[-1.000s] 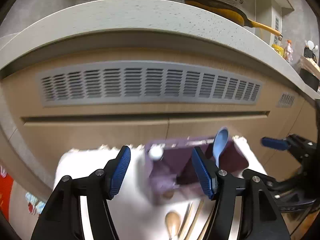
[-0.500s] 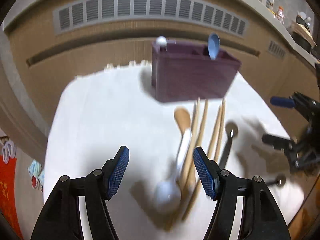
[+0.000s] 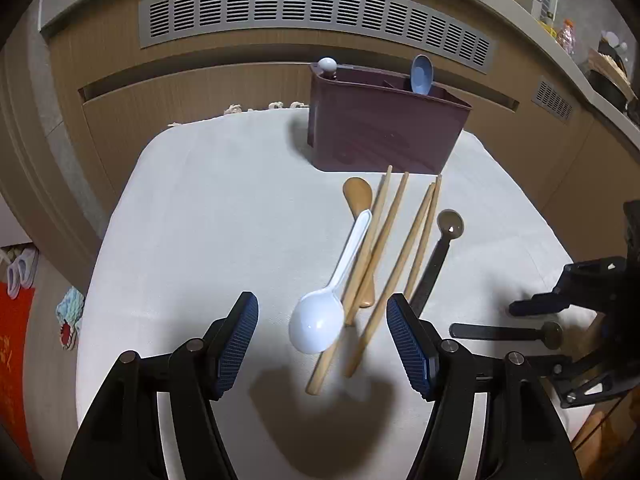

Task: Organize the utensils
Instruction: 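Grasp the dark handle of a metal spoon with the right tool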

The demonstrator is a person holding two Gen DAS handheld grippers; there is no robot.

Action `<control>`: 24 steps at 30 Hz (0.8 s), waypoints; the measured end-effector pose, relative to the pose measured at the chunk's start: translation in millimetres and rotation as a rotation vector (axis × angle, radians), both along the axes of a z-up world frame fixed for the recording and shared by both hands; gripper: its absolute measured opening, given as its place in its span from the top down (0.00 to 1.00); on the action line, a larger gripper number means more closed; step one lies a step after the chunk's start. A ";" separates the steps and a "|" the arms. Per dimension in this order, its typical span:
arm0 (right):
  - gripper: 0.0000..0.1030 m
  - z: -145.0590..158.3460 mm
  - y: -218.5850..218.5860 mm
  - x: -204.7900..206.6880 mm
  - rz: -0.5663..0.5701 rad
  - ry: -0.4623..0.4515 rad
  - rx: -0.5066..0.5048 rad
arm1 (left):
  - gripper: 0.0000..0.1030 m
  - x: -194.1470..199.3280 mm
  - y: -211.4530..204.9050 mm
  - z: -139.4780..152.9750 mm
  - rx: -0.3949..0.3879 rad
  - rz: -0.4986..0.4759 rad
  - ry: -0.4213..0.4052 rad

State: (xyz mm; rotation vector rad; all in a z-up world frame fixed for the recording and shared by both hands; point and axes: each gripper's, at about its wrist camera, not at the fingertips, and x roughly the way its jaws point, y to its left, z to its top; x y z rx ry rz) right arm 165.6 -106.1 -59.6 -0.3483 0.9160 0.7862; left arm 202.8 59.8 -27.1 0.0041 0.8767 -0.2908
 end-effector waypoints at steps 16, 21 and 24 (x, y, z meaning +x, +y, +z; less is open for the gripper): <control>0.89 -3.9 -28.7 19.9 -0.138 0.112 0.060 | 0.35 1.2 -44.8 2.3 0.056 -0.137 0.000; 0.89 1.9 -63.0 43.4 -0.304 0.087 0.123 | 0.59 9.8 -87.6 0.2 0.089 -0.302 0.022; 0.89 5.1 -74.7 47.2 -0.354 0.073 0.146 | 0.60 25.2 -113.3 -5.1 0.077 -0.374 0.056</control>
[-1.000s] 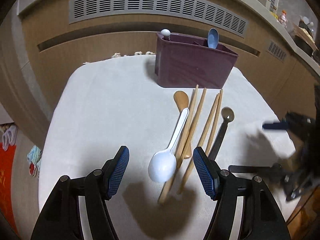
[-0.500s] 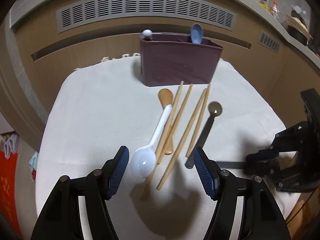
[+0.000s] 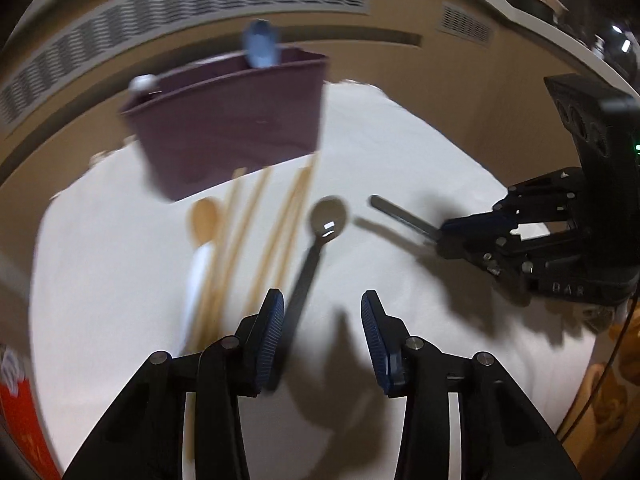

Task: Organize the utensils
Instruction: 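Grasp the dark handle of a metal spoon with the right tool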

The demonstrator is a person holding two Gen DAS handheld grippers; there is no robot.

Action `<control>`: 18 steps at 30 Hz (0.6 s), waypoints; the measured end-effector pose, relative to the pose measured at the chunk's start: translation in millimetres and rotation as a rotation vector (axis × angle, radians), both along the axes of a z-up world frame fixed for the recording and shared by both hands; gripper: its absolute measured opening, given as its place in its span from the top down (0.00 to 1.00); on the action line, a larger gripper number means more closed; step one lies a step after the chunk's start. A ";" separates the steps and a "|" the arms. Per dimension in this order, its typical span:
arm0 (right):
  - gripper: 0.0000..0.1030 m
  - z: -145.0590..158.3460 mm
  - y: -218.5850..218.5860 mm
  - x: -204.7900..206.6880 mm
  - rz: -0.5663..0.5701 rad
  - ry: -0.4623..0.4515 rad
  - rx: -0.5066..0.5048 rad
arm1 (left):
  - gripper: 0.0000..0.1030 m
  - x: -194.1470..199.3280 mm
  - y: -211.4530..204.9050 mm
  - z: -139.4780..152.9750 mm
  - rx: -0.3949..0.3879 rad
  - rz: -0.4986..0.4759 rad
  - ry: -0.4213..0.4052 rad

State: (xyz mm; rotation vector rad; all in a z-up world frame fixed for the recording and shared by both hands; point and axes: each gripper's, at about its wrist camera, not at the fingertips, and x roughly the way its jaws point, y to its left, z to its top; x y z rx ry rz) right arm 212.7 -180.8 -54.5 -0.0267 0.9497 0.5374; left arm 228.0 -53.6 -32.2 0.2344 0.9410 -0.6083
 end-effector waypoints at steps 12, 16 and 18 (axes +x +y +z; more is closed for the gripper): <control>0.89 -0.9 -17.9 -0.9 -0.052 0.002 0.047 | 0.60 60.2 -50.6 -19.7 0.054 -0.006 0.089; 0.89 -2.7 -20.1 -0.6 -0.060 0.006 0.056 | 0.60 67.8 -58.8 -26.4 0.107 0.022 0.102; 0.89 -3.7 -19.1 -0.5 -0.059 0.010 0.059 | 0.60 69.1 -61.2 -27.0 0.118 0.027 0.107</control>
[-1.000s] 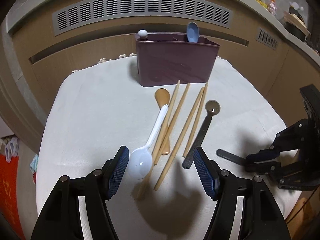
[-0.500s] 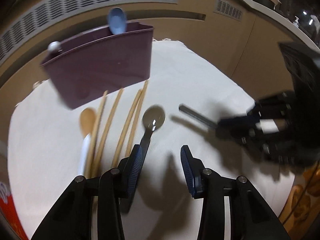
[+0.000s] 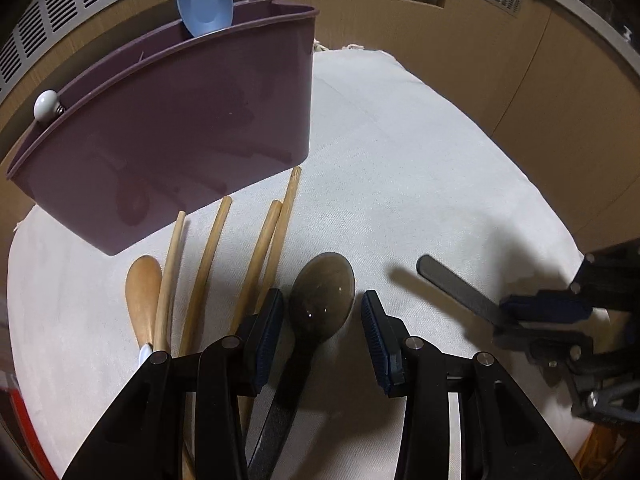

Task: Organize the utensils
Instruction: 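Grasp the grey metal spoon by its dark handle with the left tool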

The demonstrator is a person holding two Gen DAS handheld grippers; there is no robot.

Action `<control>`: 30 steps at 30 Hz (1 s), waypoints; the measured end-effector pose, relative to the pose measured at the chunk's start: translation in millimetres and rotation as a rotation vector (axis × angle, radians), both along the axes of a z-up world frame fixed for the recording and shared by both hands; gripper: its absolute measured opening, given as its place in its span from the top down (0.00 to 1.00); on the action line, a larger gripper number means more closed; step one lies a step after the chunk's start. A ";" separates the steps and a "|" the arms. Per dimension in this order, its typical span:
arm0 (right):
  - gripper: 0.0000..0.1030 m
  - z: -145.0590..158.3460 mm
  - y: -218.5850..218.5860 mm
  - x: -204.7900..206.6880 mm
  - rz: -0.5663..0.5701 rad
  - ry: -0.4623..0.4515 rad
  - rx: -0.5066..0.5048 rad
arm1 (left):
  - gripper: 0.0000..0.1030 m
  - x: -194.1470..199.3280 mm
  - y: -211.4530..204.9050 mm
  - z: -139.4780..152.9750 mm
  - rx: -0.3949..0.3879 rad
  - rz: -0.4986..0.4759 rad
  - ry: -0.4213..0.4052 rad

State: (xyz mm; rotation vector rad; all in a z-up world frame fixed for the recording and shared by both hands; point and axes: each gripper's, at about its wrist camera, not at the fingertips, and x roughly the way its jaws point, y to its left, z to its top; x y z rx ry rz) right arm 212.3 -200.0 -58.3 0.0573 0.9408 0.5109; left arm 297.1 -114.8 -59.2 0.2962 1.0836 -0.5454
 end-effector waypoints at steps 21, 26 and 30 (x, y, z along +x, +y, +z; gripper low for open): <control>0.89 11.2 11.9 -5.1 -0.004 0.022 0.034 | 0.66 -67.7 74.2 35.6 -0.178 0.243 -0.148; 0.89 49.0 13.6 -11.2 -0.023 -0.057 0.086 | 0.68 -86.4 99.5 86.8 -0.311 0.277 -0.264; 0.89 95.3 17.4 -16.1 -0.039 -0.169 0.113 | 0.71 -95.9 114.2 143.1 -0.414 0.272 -0.378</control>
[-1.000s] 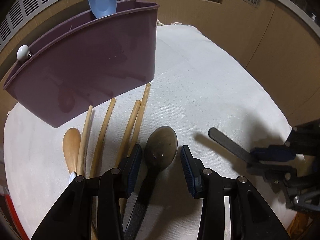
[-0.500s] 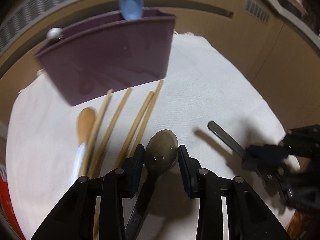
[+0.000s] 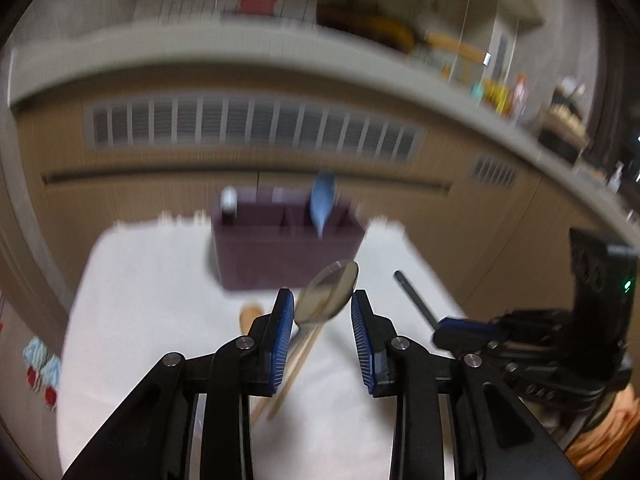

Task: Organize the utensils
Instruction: 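Lift both held metal spoons off the table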

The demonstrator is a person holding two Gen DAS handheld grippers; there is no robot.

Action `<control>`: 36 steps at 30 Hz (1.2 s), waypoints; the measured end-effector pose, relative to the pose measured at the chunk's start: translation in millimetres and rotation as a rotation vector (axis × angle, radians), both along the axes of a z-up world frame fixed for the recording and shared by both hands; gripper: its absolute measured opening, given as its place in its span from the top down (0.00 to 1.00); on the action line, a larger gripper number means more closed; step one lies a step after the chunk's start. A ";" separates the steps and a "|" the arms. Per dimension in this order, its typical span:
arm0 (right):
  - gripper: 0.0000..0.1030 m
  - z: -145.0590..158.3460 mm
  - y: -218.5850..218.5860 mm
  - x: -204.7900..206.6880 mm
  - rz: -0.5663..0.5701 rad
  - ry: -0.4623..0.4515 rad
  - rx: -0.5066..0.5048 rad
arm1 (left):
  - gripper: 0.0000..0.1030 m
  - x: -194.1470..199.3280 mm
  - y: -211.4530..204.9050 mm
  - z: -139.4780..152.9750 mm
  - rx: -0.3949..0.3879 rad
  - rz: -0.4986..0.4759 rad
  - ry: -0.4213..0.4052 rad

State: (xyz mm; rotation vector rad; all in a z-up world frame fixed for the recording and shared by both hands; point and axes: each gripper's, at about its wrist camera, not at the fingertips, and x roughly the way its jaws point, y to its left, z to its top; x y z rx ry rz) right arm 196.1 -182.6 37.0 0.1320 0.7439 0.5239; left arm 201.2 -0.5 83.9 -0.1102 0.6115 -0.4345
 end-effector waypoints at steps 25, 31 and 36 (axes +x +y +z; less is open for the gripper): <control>0.89 147.2 0.4 109.6 -0.209 -0.433 0.033 | 0.88 97.8 24.9 122.7 -0.070 0.094 -0.283; 0.89 105.0 2.5 122.6 -0.183 -0.325 0.003 | 0.87 119.5 24.2 69.4 0.005 0.033 -0.167; 0.89 54.1 -3.9 102.8 -0.120 -0.154 -0.023 | 0.85 124.2 -0.8 -3.9 0.146 -0.104 0.003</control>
